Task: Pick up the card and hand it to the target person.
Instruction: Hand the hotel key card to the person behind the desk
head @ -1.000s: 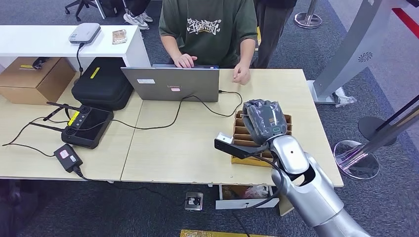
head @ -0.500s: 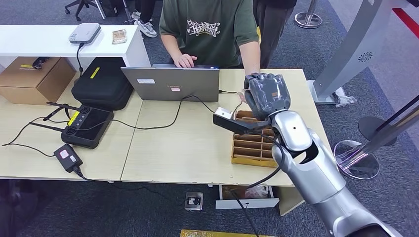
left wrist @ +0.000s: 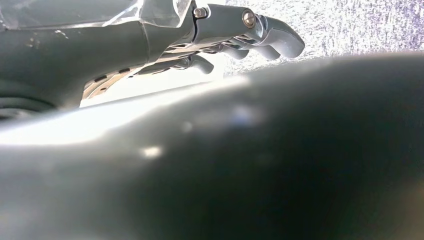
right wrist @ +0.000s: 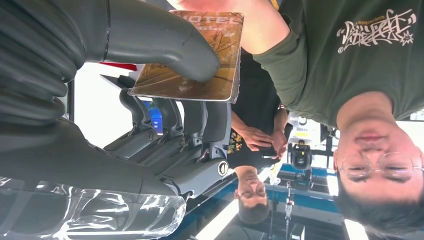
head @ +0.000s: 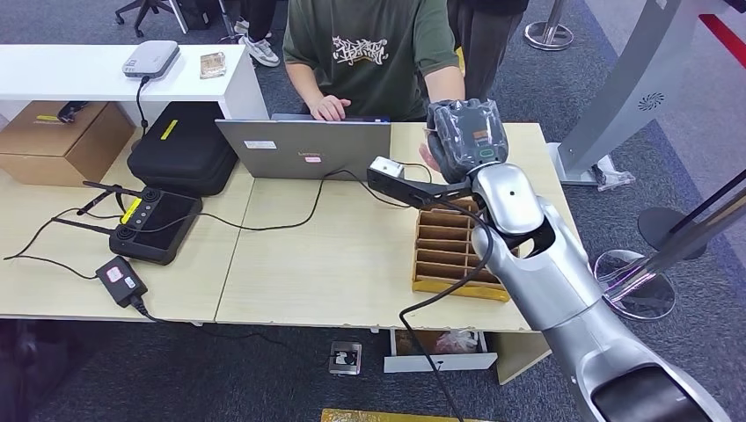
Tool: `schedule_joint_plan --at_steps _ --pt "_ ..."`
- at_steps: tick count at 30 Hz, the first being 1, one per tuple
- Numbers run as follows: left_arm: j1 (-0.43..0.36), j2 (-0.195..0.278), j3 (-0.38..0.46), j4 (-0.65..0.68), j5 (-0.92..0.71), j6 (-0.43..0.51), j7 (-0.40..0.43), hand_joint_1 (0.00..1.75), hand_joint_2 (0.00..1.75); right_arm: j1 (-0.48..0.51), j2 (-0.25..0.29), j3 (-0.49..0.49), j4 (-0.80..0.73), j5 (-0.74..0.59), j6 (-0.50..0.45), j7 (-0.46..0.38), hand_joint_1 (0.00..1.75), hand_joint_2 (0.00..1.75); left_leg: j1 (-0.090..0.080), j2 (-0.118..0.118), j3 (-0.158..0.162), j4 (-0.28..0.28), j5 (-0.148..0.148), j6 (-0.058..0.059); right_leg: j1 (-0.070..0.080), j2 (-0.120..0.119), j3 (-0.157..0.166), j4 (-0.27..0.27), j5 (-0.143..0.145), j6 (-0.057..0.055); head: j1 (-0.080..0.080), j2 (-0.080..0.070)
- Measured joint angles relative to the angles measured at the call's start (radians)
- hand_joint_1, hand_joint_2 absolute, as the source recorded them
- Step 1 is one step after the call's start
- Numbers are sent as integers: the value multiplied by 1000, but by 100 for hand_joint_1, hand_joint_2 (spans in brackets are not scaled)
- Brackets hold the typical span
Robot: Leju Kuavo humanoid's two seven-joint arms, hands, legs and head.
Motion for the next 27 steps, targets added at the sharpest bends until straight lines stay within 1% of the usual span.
schedule_joint_plan --at_steps 5,12,15,18,19,21,22,23,25,27 --pt "0 0 0 0 2 0 0 0 0 -4 6 0 17 0 0 0 156 175 0 0 0 0 0 0 0 0 0 0 0 0 0 0" --pt "0 0 0 0 2 0 -2 0 0 -3 7 0 33 0 0 -5 153 175 0 0 0 0 0 0 0 0 0 0 0 0 0 0" --pt "0 0 0 0 3 0 -2 0 0 0 7 0 37 0 0 -6 148 175 0 0 0 0 0 0 0 0 0 0 0 0 0 0" --pt "0 0 0 0 3 -1 -3 0 0 2 7 0 39 0 0 -6 134 175 0 0 0 0 0 0 0 0 0 0 0 0 0 0" --pt "0 0 0 0 3 -1 -3 0 0 3 7 0 40 0 0 -6 118 175 0 0 0 0 0 0 0 0 0 0 0 0 0 0" --pt "0 0 0 0 4 -2 -3 0 0 3 7 0 41 0 0 -6 64 175 0 0 0 0 0 0 0 0 0 0 0 0 0 0" --pt "0 0 0 0 5 -2 -2 0 0 4 7 0 41 0 0 -6 33 175 0 0 0 0 0 0 0 0 0 0 0 0 0 0" --pt "0 0 0 0 6 -2 -3 0 0 5 7 0 41 0 0 -6 12 175 0 0 0 0 0 0 0 0 0 0 0 0 0 0" --pt "0 0 0 0 8 -2 -3 0 0 6 7 0 41 0 0 -7 0 175 0 0 0 0 0 0 0 0 0 0 0 0 0 0" --pt "0 0 0 0 10 -2 -3 0 0 7 7 0 41 0 0 -8 0 175 0 0 0 0 0 0 0 0 0 0 0 0 0 0"
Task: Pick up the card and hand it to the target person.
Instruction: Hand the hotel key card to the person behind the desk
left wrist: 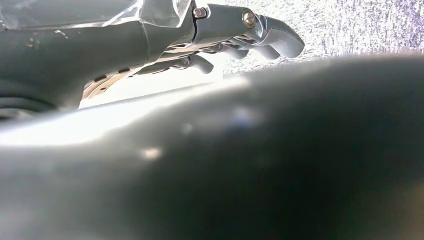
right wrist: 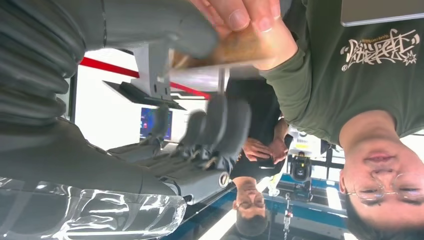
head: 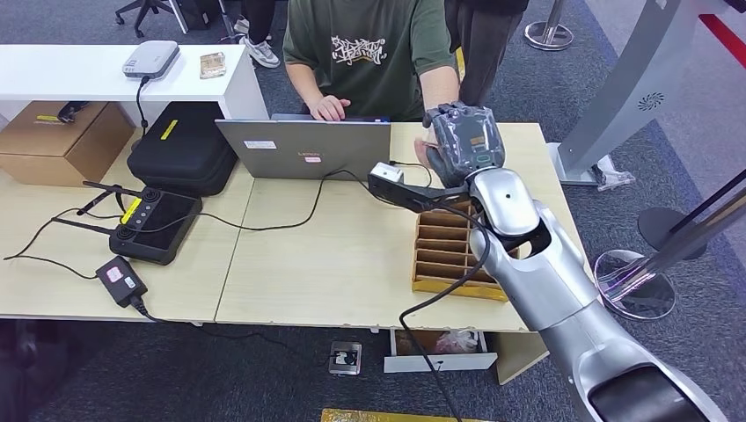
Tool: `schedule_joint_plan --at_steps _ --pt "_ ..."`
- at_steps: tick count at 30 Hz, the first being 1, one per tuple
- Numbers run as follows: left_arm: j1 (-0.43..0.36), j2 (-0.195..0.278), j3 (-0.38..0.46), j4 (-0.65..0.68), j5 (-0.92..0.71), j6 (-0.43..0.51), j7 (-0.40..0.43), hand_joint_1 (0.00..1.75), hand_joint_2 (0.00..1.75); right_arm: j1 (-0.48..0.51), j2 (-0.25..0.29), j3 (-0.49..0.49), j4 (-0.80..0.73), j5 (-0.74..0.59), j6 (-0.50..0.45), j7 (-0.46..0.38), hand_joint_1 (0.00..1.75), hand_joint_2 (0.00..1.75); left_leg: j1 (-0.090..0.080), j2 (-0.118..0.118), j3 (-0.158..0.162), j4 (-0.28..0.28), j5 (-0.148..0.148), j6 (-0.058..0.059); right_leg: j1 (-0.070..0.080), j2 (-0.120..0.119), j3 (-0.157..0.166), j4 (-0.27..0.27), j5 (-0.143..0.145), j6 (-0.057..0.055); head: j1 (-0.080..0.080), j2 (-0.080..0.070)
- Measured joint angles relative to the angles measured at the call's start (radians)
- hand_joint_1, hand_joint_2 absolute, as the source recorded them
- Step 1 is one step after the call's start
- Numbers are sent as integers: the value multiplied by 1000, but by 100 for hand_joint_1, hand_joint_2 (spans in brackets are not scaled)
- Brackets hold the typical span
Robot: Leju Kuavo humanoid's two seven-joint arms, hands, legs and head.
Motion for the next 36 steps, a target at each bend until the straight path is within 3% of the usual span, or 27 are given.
schedule_joint_plan --at_steps 10,17,22,29,32,36 --pt "0 0 0 0 3 2 0 0 0 6 7 0 -17 0 -15 -11 0 175 0 0 0 0 0 0 0 0 0 0 0 0 0 0" --pt "-1 0 3 0 10 4 -5 0 0 64 7 0 -85 -2 -19 -12 0 175 0 0 0 0 0 0 0 0 0 0 0 0 0 0" --pt "-3 -1 9 0 14 5 -6 0 0 168 3 -12 -93 -36 -55 -9 0 175 0 0 0 0 0 0 0 0 0 0 0 0 0 0" --pt "-2 -1 14 0 18 6 9 0 0 350 -11 -98 -148 -188 -214 -91 0 175 0 0 0 0 -1 0 0 0 -1 0 0 0 0 0" --pt "-1 0 17 0 18 5 1 0 0 418 -16 -142 -195 -186 -272 -114 0 175 0 0 0 0 -1 0 0 0 -1 -1 0 0 0 0" --pt "0 1 19 0 21 4 -11 0 0 475 -19 -177 -234 -178 -281 -132 0 175 0 0 0 0 -1 0 0 0 -1 0 0 0 0 0"
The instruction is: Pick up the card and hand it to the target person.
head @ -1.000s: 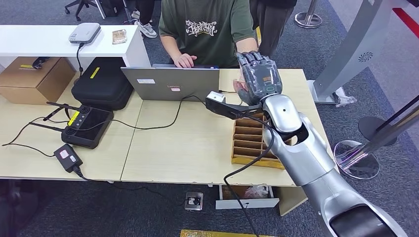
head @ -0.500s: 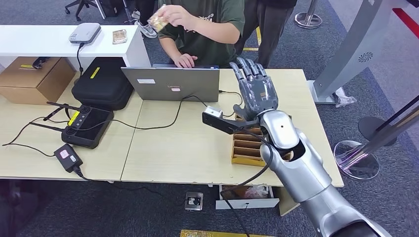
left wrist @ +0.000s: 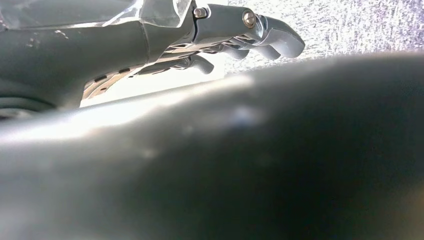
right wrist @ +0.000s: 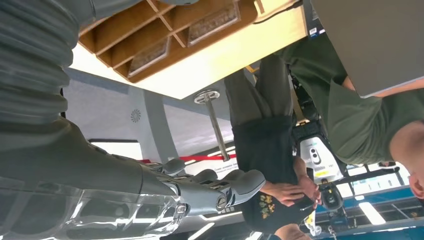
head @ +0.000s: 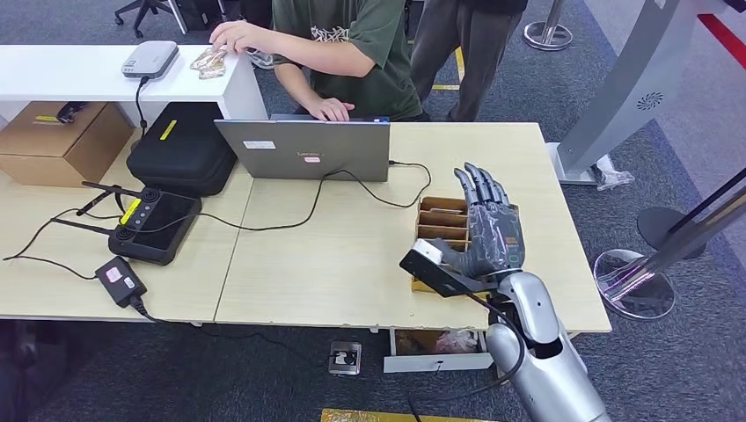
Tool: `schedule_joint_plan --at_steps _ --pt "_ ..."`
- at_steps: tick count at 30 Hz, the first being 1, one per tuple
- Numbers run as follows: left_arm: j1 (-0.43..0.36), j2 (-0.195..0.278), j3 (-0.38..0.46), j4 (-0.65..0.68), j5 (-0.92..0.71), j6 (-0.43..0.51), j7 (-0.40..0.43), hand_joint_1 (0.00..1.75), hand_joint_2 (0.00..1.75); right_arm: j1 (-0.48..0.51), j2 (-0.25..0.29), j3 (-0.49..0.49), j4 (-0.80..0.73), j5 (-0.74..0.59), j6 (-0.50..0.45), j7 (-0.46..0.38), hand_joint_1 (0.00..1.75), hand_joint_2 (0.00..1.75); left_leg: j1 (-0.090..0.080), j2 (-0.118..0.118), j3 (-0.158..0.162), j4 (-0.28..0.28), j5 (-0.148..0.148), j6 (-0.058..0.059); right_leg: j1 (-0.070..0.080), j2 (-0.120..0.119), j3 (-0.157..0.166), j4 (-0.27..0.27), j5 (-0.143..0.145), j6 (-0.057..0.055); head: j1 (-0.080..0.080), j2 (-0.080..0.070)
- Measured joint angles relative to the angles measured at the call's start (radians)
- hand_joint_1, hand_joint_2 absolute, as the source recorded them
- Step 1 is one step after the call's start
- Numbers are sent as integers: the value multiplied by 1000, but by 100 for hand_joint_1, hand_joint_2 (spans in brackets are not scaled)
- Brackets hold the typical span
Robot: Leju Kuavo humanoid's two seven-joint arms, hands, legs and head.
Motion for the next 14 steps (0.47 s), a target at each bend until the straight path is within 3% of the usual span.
schedule_joint_plan --at_steps 14 --pt "0 0 1 0 0 7 18 0 0 40 0 -23 -37 -4 25 -25 0 175 0 0 0 0 0 0 0 0 0 0 0 0 0 0"
